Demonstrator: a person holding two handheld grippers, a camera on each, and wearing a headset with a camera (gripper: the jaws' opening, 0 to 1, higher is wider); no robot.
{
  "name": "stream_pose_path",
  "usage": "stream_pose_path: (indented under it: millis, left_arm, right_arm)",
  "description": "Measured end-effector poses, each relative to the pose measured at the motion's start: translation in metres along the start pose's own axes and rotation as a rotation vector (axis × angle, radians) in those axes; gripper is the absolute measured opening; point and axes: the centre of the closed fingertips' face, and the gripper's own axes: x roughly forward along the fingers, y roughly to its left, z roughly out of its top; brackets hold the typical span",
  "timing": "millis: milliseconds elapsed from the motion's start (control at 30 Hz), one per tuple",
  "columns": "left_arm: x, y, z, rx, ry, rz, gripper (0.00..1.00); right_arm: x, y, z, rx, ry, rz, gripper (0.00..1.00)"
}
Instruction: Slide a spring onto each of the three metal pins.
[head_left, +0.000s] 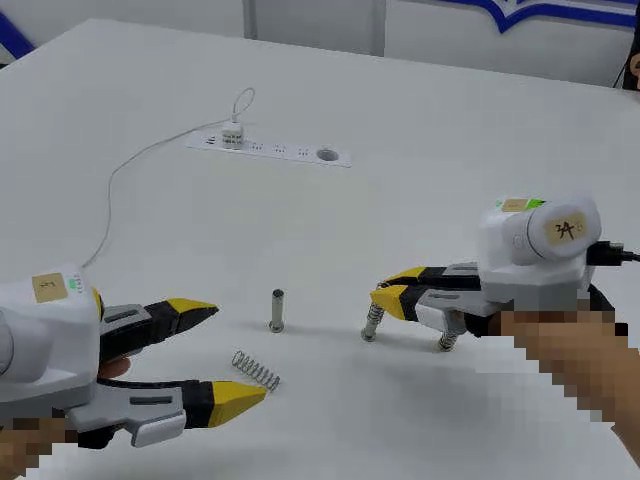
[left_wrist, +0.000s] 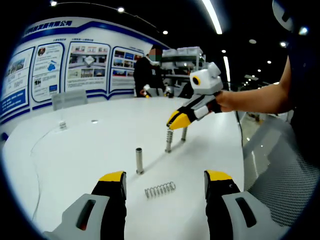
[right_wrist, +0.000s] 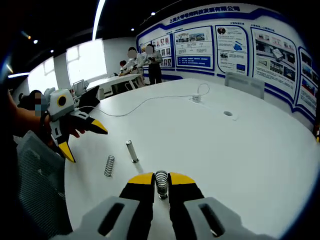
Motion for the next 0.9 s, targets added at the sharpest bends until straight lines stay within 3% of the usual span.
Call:
stream_pose_path:
  millis: [533,900]
  left_arm:
    - [0.0,0.0,-0.002,-0.005,-0.001,0.003,0.65]
    - [-0.001,0.0,-0.001,-0.005,-0.003,0.005,0.65]
  right_arm:
    - [0.012,0.002,-0.027,-0.028,0.089,0.004,0.12]
    - [0.012,0.001,-0.032,-0.004,0.105,-0.002,0.17]
